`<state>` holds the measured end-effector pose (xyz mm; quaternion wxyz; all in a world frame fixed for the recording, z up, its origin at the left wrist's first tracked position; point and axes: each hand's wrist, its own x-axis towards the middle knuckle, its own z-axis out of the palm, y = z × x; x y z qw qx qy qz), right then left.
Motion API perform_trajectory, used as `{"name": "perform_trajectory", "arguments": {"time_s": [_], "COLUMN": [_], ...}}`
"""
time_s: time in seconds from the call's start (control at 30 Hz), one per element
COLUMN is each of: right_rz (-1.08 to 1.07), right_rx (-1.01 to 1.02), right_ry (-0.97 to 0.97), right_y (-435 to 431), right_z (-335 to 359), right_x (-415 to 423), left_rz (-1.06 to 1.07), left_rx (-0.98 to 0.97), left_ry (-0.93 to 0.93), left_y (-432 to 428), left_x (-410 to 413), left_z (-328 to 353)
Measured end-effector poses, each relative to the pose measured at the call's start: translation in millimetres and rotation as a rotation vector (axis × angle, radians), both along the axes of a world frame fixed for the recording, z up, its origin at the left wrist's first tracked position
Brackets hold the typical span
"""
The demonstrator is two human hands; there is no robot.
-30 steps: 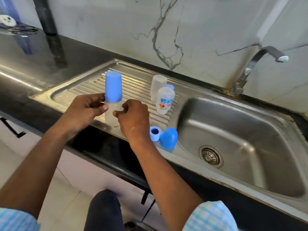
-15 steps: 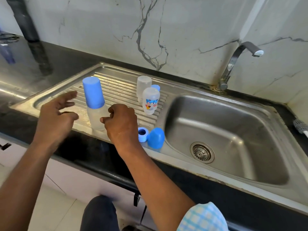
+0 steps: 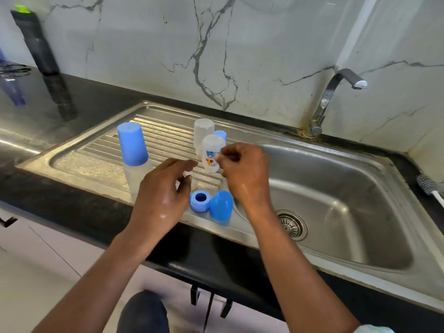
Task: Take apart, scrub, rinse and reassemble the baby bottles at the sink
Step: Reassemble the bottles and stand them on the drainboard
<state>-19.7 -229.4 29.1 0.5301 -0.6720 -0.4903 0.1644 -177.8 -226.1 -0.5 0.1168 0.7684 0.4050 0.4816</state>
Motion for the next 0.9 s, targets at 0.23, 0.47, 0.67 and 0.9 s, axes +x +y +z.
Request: {"name": "perform_trajectory", "arguments": {"time_s": [0.23,0.47,0.67,0.9], "right_rz": [0.041,0.115,0.146,0.401], "right_rx": [-0.124,-0.215,-0.25,-0.429], "right_ry": [-0.071,-0.147,-0.292,-0.549], "right_y": [3.4,3.2,4.0,2.4], "right_z": [-10.2,-19.2,-18.5,-11.5], "right_x": [31.0,26.4,18.6,-7.0], "left_rz": [0.217,0.257,0.244,0.138], "left_rx": [-0.26,-0.308,-0.275,-0.03], "left_ry": [0.429,0.725,0.672,0.223], "left_y": [27.2,49.1,51.2,18.3], "left_x": [16.7,31.4,32.7,19.0], "left_z": [-2.8,0.0,6.3,29.2]}}
